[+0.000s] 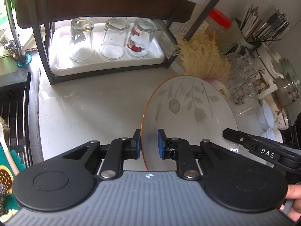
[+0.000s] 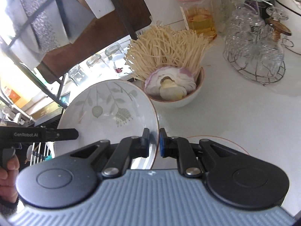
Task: Organize plates and bowls
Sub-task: 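Lower the flat leaf-print plate with both grippers onto the plate stack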
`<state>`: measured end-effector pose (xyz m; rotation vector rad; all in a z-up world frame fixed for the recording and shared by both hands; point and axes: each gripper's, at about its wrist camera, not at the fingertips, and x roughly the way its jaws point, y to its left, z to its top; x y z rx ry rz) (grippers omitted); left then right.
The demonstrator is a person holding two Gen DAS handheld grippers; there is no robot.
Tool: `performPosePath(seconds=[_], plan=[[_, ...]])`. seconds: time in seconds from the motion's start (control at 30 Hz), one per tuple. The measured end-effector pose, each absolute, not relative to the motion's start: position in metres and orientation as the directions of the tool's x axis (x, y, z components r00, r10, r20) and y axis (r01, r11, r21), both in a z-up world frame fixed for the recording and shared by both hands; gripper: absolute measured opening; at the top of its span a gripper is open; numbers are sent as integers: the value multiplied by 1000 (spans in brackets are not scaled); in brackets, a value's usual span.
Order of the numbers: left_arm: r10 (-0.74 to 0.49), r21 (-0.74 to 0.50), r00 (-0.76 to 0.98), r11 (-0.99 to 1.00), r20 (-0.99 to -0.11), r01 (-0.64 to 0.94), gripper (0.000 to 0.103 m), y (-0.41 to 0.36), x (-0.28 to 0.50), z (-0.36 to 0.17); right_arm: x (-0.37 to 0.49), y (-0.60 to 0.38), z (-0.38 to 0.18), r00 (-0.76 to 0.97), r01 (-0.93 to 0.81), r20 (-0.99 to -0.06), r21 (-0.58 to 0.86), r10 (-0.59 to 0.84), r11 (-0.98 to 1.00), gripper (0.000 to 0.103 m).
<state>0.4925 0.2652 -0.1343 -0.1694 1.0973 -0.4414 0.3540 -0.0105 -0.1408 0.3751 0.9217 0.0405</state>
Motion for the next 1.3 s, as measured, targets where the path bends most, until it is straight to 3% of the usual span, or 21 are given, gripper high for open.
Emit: performPosePath(seconds=[0.57,1.3], plan=[[-434,-377,419,901,-798,215,21,195,428,-119,306,-75,-121,645,85,-748,275,157,958,13],[-360,-330,311,932,-879,147,21,131,400,-170,287,-126,-160,562,71,-810,251,169,965,14]])
